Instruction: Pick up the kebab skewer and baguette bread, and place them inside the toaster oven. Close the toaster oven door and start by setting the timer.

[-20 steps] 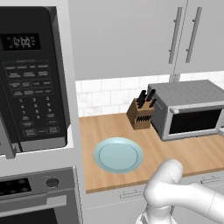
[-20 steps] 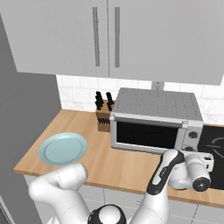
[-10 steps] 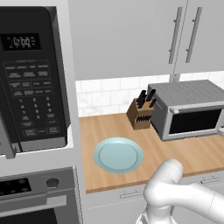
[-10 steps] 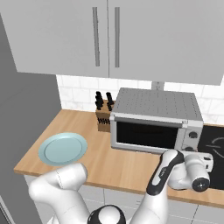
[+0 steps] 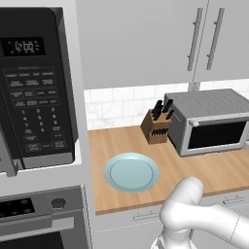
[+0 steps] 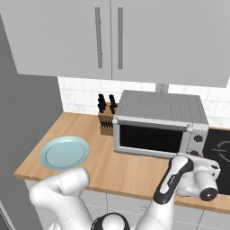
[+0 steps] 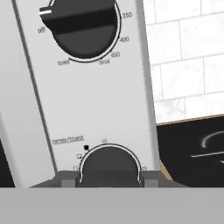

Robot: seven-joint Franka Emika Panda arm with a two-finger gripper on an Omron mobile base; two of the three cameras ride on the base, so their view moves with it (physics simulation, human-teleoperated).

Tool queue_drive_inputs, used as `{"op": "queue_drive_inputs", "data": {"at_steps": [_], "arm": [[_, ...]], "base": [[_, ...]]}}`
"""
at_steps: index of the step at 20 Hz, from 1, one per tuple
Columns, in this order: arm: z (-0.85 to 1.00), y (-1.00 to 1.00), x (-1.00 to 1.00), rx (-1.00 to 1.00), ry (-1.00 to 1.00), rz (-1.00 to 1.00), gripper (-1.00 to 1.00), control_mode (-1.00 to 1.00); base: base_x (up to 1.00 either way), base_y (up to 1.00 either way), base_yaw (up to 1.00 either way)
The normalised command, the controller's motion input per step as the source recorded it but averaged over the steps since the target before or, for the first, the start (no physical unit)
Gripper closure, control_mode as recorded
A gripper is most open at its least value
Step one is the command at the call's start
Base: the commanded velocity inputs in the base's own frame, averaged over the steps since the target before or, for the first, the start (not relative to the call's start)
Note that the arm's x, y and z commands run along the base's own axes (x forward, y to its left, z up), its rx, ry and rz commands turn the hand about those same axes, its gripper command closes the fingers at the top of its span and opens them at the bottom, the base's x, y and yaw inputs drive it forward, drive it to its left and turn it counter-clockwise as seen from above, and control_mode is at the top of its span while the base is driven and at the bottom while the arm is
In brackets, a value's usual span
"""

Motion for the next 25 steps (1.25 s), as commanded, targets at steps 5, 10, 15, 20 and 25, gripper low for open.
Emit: {"op": "queue_drive_inputs", "data": {"at_steps": [5,10,15,20,25], "arm": [[-0.18,-0.12,-0.01,0.32,0.0,0.0,1.0,-1.0],[-0.14,-0.01,-0.01,0.33,0.0,0.0,1.0,-1.0],[-0.18,0.0,-0.08,0.33,0.0,0.0,1.0,-1.0],[-0.23,0.0,-0.1,0.36,0.0,0.0,1.0,-1.0],[-0.13,-0.01,-0.13,0.36,0.02,0.0,1.0,-1.0]], "base": [[0.0,0.0,0.0],[0.0,0.0,0.0],[0.0,0.0,0.0],[0.0,0.0,0.0],[0.0,0.0,0.0]]}}
